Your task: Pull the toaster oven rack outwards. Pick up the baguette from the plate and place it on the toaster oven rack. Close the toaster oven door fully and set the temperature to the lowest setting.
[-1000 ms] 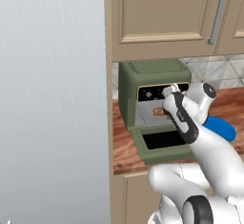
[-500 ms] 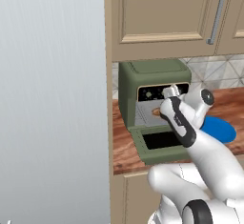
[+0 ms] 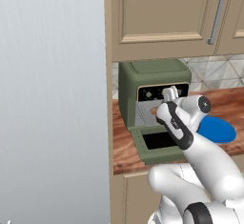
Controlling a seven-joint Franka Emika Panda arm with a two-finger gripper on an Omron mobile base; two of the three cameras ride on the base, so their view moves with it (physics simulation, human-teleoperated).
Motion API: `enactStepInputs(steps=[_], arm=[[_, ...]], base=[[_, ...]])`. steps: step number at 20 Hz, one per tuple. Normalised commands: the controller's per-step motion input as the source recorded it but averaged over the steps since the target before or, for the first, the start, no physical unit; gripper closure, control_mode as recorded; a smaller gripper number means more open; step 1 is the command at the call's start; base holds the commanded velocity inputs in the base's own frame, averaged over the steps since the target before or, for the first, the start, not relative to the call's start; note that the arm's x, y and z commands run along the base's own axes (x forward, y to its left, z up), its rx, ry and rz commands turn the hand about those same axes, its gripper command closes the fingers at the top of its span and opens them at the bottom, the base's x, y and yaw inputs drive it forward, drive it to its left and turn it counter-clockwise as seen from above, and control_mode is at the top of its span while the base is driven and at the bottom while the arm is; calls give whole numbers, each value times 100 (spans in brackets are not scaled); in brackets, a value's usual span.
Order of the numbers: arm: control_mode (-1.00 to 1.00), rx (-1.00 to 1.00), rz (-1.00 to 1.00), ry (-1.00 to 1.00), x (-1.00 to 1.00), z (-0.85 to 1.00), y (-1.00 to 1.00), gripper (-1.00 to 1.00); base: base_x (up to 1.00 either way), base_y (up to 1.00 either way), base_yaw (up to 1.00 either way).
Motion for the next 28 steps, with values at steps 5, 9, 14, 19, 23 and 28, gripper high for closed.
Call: enactStepInputs(steps=[5,9,14,19,23,28], arm=[[-100,0,0,1,8,0,0,-100],[-100,0,0,1,1,0,0,-100],[-100,-1,0,7,0,0,0,-100],[-100,-3,0,26,0,2,0,-100],[-100,0,0,22,0,15,0,-100],[-100,0,0,22,0,9,-6,-100]], base=[[0,0,0],[0,0,0],[0,0,0],[0,0,0],[0,0,0],[0,0,0]])
